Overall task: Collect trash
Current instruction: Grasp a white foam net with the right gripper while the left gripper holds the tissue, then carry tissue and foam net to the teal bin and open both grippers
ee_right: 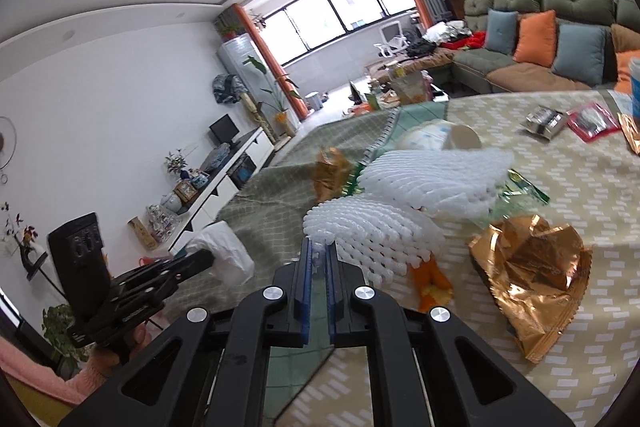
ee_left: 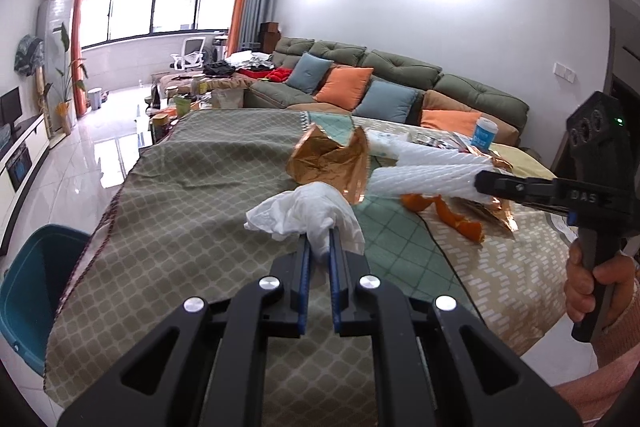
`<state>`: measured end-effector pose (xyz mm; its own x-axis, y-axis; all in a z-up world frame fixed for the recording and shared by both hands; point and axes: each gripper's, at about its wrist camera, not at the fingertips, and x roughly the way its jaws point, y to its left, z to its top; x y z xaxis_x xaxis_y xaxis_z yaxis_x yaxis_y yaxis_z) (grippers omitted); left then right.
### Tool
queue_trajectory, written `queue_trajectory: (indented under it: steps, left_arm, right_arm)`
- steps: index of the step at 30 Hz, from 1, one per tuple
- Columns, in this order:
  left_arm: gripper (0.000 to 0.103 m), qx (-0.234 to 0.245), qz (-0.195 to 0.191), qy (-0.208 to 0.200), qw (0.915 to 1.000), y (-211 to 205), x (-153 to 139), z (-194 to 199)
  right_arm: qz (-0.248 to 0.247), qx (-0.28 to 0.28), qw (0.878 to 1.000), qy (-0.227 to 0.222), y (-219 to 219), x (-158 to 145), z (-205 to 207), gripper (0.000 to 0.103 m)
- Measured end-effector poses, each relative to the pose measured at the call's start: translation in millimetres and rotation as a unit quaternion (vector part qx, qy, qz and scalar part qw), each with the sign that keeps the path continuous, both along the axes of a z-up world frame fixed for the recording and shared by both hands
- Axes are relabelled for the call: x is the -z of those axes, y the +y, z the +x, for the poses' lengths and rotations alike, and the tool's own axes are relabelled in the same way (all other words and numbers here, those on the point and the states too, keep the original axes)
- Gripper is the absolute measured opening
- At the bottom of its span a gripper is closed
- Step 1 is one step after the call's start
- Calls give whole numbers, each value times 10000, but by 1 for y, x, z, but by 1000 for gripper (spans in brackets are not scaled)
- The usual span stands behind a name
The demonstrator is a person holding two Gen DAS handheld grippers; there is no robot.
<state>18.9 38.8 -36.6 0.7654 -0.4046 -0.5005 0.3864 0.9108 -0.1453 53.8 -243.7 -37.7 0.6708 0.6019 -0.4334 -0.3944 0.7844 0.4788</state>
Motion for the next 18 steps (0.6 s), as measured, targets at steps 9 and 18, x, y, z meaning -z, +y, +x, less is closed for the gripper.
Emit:
queue_trajectory:
  steps: [9, 18]
  left_arm:
    - [10, -488, -75, 43, 9988, 38, -2, -3]
    - [10, -1044, -235, 6, 9943, 82, -7, -11]
  right_arm:
    - [-99, -493, 9983, -299, 32, -15, -4, 6]
    - [-212, -1187, 9920, -362, 84, -17, -1, 6]
